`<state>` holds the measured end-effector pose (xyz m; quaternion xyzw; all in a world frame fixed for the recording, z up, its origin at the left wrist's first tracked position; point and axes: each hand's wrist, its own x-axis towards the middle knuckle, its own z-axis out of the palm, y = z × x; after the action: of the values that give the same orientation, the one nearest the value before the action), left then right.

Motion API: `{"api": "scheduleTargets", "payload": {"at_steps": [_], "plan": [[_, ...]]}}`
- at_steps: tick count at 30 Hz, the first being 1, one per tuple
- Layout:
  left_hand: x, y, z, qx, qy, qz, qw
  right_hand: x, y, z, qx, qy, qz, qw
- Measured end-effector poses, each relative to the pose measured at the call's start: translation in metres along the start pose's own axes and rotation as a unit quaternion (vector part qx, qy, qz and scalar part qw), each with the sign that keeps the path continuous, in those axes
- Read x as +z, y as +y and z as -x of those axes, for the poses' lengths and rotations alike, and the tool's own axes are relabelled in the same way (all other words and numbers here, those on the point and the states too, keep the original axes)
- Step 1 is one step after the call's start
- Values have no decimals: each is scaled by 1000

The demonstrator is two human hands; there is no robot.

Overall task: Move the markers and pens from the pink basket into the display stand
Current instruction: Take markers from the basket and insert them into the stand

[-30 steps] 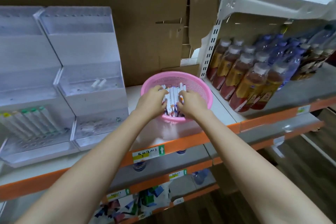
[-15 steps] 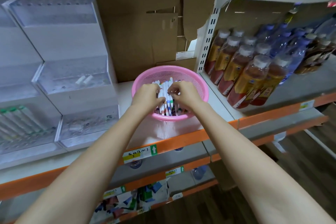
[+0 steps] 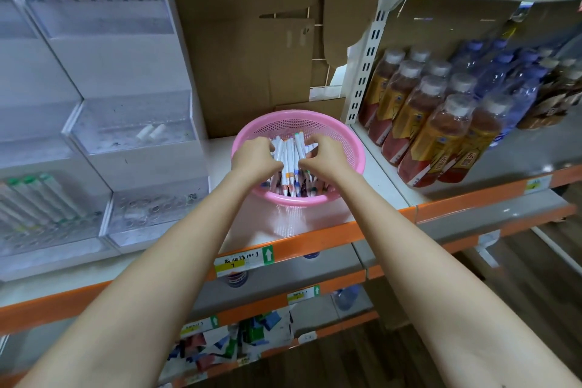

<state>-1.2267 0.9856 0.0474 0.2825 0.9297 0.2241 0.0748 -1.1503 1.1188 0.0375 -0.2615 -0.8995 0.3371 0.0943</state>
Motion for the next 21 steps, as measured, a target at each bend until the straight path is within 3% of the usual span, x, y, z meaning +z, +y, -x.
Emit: {"api": "scheduleTargets", "payload": {"at_steps": [15,21], "plan": [[-17,-27,6,-54,-5,-11,998,17,-20,13,-36,-29,-46,998],[-19,-25,13,13,49,175,983,13,-19,13,-27,-33,-127,991]]}}
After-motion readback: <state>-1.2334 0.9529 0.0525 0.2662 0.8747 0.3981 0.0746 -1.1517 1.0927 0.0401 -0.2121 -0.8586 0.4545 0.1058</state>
